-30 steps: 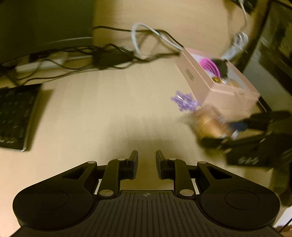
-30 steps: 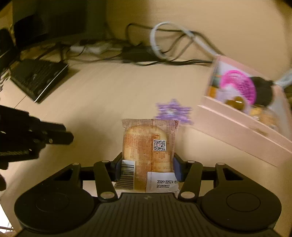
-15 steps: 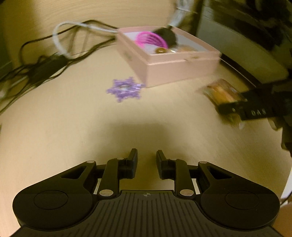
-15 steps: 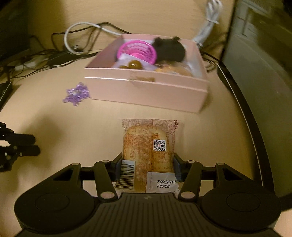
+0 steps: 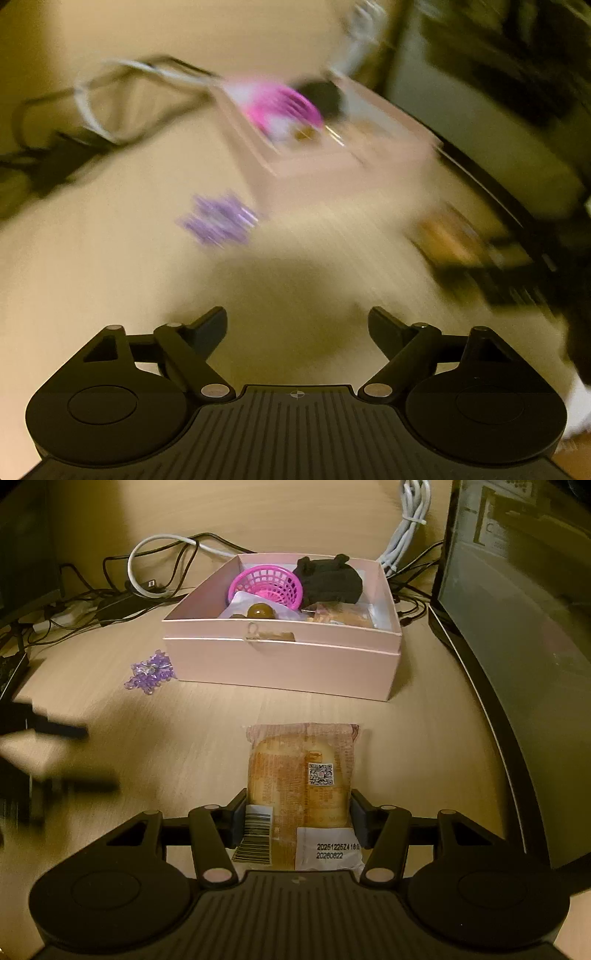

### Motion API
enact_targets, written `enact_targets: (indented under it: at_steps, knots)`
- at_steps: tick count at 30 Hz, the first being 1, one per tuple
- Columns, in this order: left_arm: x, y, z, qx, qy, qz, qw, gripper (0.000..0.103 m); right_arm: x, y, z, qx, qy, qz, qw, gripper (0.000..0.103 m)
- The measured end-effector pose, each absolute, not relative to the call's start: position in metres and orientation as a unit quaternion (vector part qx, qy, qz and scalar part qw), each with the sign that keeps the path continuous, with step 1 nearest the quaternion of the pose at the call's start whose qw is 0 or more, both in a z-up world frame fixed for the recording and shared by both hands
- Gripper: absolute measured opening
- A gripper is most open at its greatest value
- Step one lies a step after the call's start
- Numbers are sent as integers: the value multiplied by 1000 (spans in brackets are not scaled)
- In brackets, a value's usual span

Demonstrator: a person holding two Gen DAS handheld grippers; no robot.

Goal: Organize objects
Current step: 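Grasp the purple plastic snowflake with the left gripper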

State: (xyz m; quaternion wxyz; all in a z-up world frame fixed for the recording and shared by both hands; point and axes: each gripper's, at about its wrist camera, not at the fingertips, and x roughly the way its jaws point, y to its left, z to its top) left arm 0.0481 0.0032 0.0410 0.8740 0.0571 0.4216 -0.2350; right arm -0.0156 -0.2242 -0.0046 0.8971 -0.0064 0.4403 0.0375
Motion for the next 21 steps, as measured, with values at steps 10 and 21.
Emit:
enact_targets:
  at_steps: [10, 21]
  knots:
    - [137, 2, 36, 105, 412, -225, 876, 88, -21, -221, -10, -10, 449, 45, 892, 68]
    - [129, 4, 26, 79, 416, -213, 881, 66, -18, -205, -2, -44, 451, 66, 889, 59]
